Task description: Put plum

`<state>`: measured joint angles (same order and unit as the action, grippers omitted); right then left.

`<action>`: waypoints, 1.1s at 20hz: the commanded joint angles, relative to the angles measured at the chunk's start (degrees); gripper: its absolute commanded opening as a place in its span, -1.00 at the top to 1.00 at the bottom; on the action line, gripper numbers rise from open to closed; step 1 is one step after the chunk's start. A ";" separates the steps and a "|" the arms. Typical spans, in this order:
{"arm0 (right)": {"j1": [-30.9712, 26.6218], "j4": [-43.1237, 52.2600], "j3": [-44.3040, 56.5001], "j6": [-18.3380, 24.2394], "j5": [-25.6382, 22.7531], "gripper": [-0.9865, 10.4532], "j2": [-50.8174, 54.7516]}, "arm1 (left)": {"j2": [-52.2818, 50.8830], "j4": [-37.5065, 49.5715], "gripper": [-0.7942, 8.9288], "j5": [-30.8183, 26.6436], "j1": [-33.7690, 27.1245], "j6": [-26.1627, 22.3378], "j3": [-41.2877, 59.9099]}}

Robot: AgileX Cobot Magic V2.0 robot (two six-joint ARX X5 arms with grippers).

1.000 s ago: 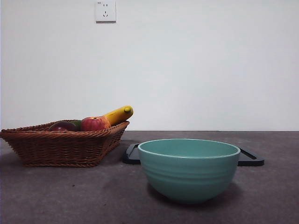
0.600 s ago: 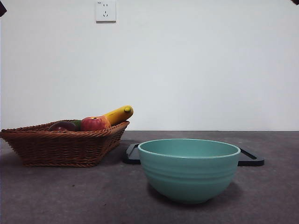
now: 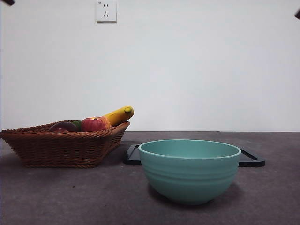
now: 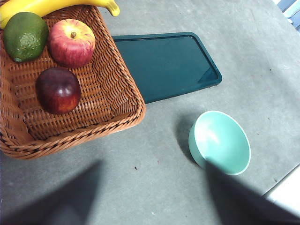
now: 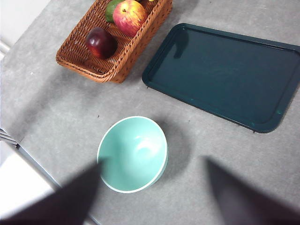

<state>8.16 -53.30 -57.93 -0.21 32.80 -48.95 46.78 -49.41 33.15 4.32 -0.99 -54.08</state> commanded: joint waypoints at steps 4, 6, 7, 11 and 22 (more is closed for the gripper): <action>0.13 0.52 -1.11 0.20 0.20 -0.03 -0.44 | 0.37 0.66 -0.15 -0.13 0.11 -0.94 -1.07; 0.13 0.50 -1.11 0.20 0.20 -0.03 -0.44 | 0.39 1.20 -0.13 -0.63 0.11 -0.94 -1.07; 0.13 0.52 -1.11 0.20 0.20 -0.03 -0.44 | 0.39 1.55 -0.13 -1.40 0.11 -0.92 -1.07; 0.13 0.52 -1.11 0.20 0.20 -0.03 -0.44 | 1.92 3.65 -0.13 -4.24 0.57 -0.85 -1.42; 0.13 0.52 -1.11 0.20 0.20 -0.03 -0.44 | 22.97 5.70 -0.12 -13.35 5.81 -0.42 -18.69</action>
<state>8.16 -53.30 -57.93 -0.21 32.82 -48.95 69.19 -44.03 19.62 10.13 -0.82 -71.77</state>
